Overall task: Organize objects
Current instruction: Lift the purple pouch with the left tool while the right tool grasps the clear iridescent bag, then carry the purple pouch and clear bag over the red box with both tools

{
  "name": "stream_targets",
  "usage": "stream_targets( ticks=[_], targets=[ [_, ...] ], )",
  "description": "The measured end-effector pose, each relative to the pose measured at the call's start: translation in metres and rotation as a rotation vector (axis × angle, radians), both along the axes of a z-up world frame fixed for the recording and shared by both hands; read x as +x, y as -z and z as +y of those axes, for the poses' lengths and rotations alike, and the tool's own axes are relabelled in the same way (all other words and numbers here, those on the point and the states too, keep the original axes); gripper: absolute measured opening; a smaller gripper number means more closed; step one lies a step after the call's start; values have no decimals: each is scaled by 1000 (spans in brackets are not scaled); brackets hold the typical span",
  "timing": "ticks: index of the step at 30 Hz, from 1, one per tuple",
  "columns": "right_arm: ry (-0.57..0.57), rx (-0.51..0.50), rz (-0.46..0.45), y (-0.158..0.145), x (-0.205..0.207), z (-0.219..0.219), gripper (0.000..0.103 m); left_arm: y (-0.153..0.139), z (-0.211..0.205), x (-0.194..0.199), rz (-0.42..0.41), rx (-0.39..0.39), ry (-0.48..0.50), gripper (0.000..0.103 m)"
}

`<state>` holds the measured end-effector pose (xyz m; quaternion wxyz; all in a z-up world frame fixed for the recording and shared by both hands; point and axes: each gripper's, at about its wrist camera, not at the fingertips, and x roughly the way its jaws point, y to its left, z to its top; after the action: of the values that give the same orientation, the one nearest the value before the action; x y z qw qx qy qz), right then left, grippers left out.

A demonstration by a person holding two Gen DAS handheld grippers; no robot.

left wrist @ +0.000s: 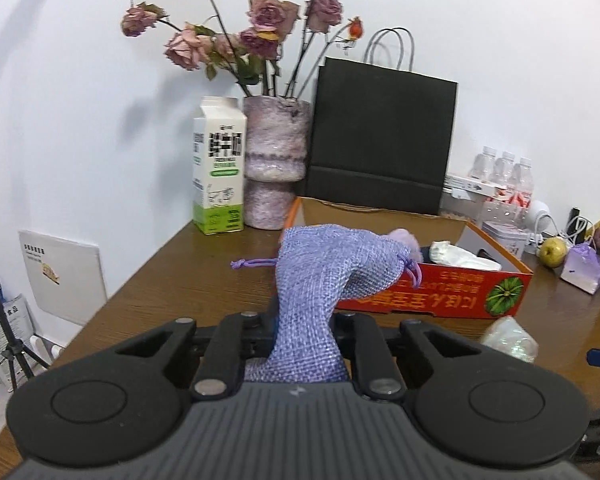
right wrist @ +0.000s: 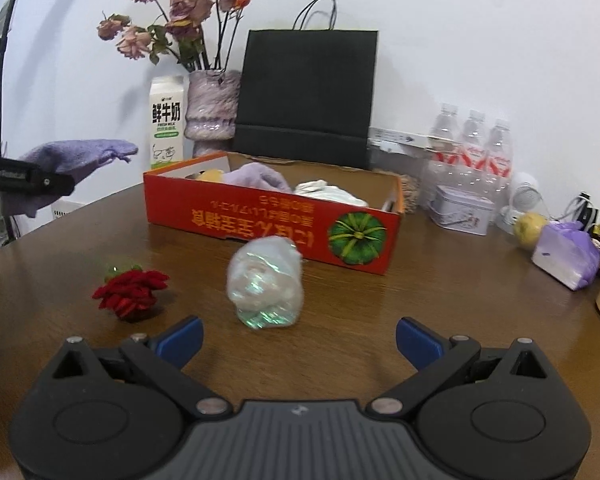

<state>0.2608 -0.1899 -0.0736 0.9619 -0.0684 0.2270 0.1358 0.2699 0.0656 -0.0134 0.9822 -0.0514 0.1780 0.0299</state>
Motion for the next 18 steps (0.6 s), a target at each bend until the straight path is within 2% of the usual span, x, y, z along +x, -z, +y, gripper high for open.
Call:
stream_targets(
  ticks=[7, 8, 11, 12, 14, 18],
  targets=[
    [14, 9, 47, 3, 39, 29, 96, 0, 26, 0, 4, -7, -18, 15],
    [17, 7, 52, 4, 44, 32, 93, 0, 28, 1, 8, -9, -20, 15],
    [22, 13, 80, 6, 58, 40, 76, 1, 33, 0, 15, -17, -20, 15],
    [21, 17, 95, 7, 62, 42, 60, 2, 34, 0, 16, -19, -18, 15],
    [14, 29, 119, 8, 68, 43, 40, 2, 36, 1, 17, -23, -15, 15],
    [17, 91, 60, 4, 59, 33, 38, 4, 38, 2, 25, -29, -19, 15]
  ],
)
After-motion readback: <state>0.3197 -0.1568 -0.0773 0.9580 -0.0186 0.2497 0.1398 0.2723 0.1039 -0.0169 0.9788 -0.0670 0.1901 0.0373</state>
